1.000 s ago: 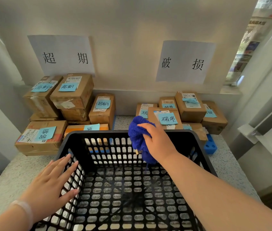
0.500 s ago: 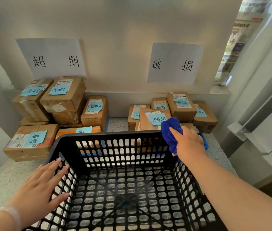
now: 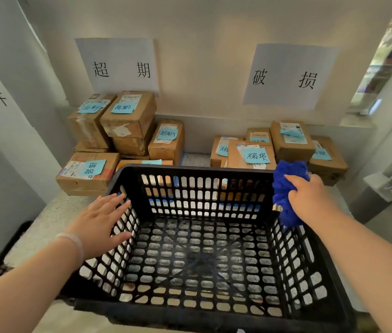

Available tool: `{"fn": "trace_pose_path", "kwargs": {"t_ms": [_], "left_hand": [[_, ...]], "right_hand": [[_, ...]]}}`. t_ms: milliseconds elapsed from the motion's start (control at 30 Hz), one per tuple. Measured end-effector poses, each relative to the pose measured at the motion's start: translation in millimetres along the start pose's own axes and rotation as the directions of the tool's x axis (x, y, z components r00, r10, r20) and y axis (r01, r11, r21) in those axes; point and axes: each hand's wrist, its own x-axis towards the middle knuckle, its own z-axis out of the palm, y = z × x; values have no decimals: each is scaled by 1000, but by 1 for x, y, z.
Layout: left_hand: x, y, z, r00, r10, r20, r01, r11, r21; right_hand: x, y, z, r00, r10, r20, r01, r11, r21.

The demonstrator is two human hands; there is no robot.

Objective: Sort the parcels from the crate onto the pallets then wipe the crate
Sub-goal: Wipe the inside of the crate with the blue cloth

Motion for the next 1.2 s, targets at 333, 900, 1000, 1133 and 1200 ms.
{"fn": "trace_pose_path", "kwargs": {"t_ms": [333,900,1000,1133,1200], "left_hand": [[5,7,-3,998,-60,16,60,997,-43],[5,8,-8,990,-75,116,78,997,-20],[1,6,-8,989,-63,132,71,996,-55],[-5,3,-10,993,-21,113,36,991,-131],[-7,0,-11,994,0,112,21,982,-188]], "right_hand": [[-82,38,-26,998,-7,68,1,996,92],[-241,56,4,910,-328,-253,366,923,117],[-267,31,38,884,-313,-347,353,934,58],[-296,-22,81,857,-329,-397,360,933,5],[-306,-55,100,847,-385,-368,401,916,-36]]}}
